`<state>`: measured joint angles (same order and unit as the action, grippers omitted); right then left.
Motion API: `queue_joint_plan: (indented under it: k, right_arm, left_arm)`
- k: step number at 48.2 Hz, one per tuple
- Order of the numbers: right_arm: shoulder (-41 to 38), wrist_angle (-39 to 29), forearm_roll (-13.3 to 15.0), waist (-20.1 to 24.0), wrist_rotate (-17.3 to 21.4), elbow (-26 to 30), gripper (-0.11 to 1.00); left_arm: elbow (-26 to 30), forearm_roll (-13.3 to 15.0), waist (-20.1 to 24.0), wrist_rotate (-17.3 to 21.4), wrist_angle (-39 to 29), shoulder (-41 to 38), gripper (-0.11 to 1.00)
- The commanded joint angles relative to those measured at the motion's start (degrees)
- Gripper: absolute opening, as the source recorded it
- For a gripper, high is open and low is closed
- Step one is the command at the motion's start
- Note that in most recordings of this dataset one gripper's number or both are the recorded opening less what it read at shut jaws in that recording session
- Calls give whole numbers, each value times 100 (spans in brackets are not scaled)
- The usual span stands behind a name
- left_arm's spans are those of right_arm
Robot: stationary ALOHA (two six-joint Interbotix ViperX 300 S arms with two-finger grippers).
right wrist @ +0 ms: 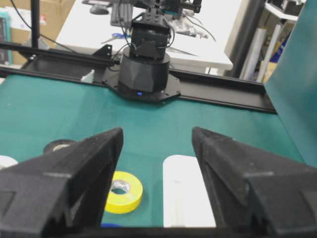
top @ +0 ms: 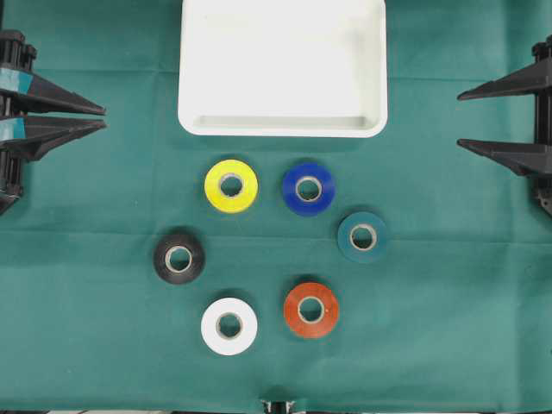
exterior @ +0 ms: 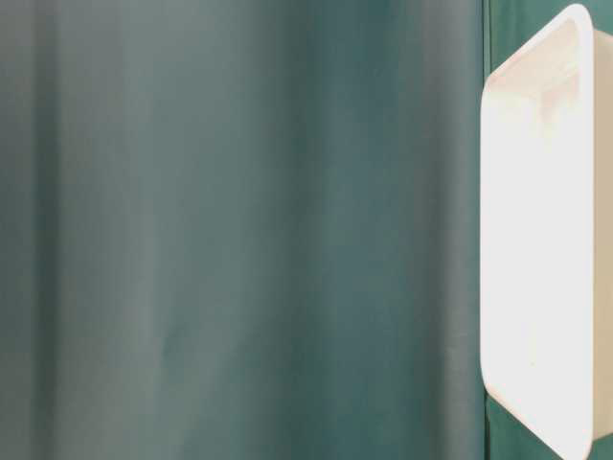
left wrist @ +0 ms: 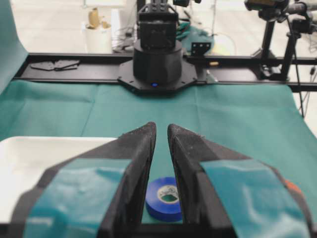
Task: Put the tape into the white case with the left arm.
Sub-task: 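Open the left gripper and move it toward the yellow tape roll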
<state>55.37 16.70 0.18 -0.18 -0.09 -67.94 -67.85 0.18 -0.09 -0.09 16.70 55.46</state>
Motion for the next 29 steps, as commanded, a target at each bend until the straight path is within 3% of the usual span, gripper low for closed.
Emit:
queue_joint_plan:
  k: [1,3,8,13,29]
  right_arm:
    - [-44,35,-9,-44,70,44,24]
    - [-44,35,0,-44,70,26,22]
    - [-44,26,0,-44,70,9,2]
    - [-53,26,0,-44,70,-9,-8]
    - [-62,26,0,-44,97,-70,-9]
  left_arm:
    - [18,97,-9,44,26,-62,24]
    - [-9,105,-18,35,26,-53,22]
    - [-62,105,-18,-9,26,-53,3]
    - [-114,114,-35,-26,26,-62,2]
    - [-53,105,-457,18,44,-62,2]
